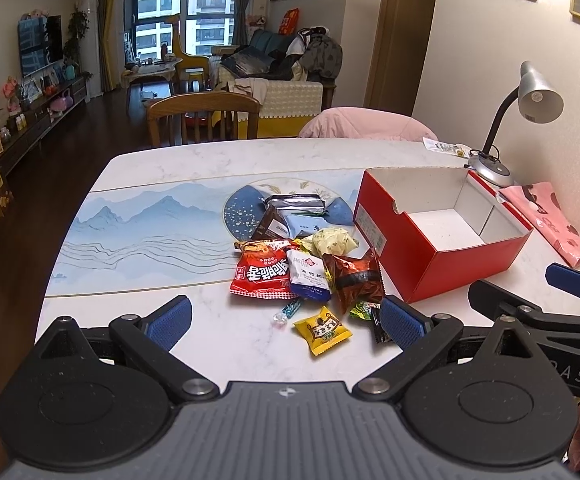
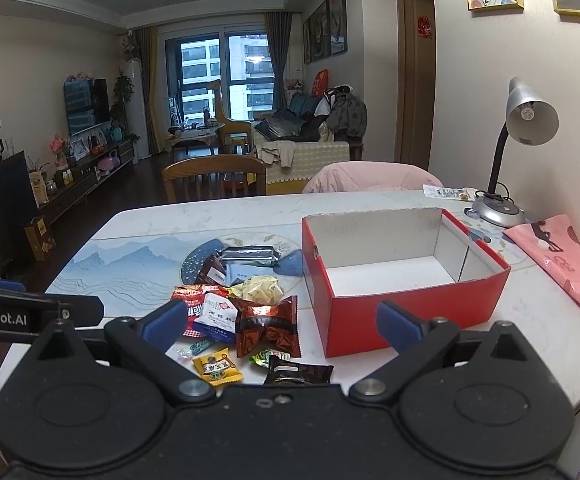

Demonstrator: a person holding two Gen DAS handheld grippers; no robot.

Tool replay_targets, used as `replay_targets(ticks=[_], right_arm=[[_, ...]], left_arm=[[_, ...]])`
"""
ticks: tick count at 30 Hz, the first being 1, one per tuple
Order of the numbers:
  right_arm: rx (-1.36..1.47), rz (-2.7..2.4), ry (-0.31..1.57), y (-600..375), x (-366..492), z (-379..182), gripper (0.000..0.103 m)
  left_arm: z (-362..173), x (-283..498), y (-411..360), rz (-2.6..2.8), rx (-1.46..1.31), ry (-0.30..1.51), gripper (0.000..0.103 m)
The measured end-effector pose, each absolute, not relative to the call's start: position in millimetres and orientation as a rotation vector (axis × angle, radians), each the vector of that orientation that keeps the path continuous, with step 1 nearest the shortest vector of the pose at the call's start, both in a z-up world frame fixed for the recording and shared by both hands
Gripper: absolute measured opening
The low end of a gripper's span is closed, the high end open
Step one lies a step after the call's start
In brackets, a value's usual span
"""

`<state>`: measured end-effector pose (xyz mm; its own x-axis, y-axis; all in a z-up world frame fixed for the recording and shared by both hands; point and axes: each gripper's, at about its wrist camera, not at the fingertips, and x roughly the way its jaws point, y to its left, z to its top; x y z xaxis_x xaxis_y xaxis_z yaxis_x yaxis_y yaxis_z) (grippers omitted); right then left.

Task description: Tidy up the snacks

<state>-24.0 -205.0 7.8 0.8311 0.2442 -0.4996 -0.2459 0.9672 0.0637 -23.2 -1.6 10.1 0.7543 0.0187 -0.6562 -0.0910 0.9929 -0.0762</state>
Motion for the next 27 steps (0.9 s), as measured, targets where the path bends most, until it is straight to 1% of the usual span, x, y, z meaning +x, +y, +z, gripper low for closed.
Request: replay_targets(ticks=[27], right_arm=[[-0.016, 0.258, 0.540, -203.0, -23.9, 4.4, 0.101]], left_arm=[[3.6, -23.9, 2.5, 0.061, -0.107, 0.723, 0.101]])
